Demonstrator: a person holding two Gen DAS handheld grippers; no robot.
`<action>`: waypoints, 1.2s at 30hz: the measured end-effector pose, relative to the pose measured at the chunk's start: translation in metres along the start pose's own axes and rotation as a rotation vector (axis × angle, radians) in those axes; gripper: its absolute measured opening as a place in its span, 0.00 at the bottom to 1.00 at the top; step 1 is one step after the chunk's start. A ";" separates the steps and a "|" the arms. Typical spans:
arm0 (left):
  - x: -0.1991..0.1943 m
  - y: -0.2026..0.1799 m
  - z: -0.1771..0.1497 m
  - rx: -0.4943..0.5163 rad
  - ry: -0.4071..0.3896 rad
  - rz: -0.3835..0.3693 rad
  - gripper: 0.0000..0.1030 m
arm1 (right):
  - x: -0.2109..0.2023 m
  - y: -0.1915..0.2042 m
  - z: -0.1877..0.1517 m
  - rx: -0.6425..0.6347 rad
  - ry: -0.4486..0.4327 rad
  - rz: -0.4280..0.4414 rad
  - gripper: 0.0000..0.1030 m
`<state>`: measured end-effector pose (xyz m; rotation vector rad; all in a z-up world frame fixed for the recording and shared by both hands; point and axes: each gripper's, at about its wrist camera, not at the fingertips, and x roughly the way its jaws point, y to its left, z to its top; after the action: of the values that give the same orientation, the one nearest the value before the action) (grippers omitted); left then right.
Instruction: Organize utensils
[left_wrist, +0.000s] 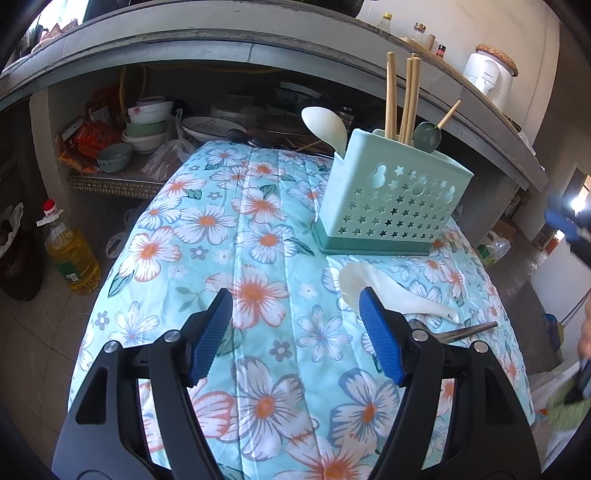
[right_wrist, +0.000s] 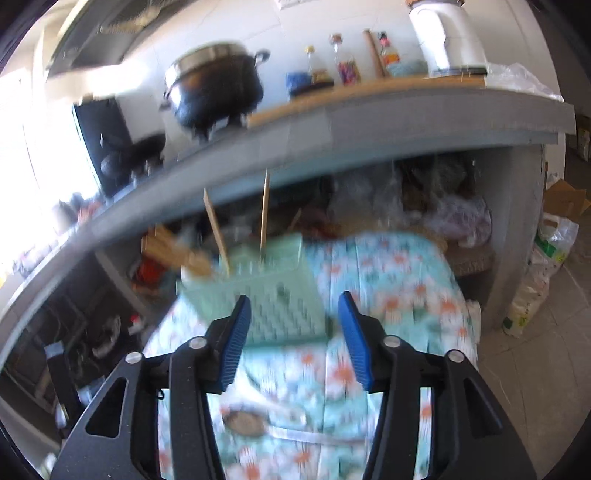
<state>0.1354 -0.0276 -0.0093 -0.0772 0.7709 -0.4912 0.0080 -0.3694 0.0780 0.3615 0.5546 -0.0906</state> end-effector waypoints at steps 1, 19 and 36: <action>0.000 -0.001 0.000 0.003 0.001 0.000 0.66 | 0.001 0.003 -0.014 -0.010 0.032 -0.005 0.56; 0.014 -0.044 -0.014 0.071 0.074 -0.075 0.66 | 0.024 -0.006 -0.135 -0.022 0.328 -0.115 0.58; 0.060 -0.073 -0.024 -0.037 0.254 -0.354 0.34 | 0.035 -0.048 -0.149 0.219 0.354 0.026 0.58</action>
<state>0.1265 -0.1165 -0.0473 -0.1906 1.0225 -0.8334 -0.0450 -0.3605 -0.0731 0.6041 0.8934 -0.0626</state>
